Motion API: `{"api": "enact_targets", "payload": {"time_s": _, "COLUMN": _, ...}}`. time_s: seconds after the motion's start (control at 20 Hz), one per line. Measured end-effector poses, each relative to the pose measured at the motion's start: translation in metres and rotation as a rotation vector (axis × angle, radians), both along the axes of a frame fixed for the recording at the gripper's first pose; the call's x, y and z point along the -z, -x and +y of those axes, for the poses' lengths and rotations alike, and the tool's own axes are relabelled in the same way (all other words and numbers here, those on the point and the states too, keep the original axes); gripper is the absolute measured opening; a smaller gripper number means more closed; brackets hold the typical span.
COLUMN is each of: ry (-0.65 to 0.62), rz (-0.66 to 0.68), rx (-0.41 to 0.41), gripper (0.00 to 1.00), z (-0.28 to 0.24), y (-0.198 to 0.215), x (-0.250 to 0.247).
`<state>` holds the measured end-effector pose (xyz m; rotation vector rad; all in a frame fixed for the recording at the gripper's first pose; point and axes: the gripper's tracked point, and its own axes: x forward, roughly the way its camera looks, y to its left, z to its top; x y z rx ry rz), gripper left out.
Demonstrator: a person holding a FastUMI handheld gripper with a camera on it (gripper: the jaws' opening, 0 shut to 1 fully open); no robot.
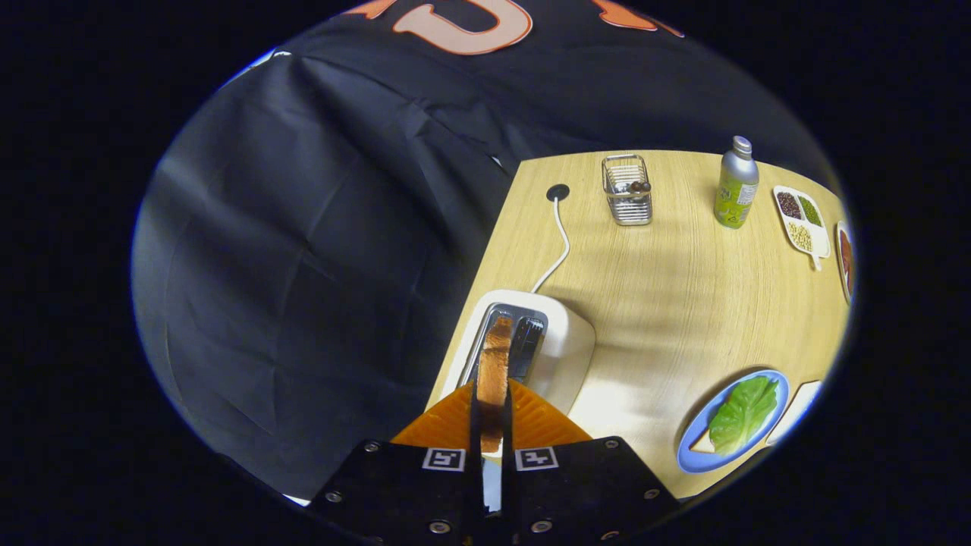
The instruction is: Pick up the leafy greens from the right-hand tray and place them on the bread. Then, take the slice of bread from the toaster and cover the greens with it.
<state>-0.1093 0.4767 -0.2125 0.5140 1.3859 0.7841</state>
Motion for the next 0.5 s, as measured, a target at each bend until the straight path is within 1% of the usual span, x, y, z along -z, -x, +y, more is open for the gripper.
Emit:
{"api": "enact_targets", "payload": {"time_s": 0.25, "ry": -0.033, "rz": -0.013, "rx": 0.093, "gripper": 0.10, "z": -0.049, "y": -0.012, "x": -0.004}}
{"api": "enact_targets", "payload": {"time_s": 0.5, "ry": -0.026, "rz": -0.004, "rx": 0.153, "gripper": 0.10, "z": -0.106, "y": -0.012, "x": 0.010}}
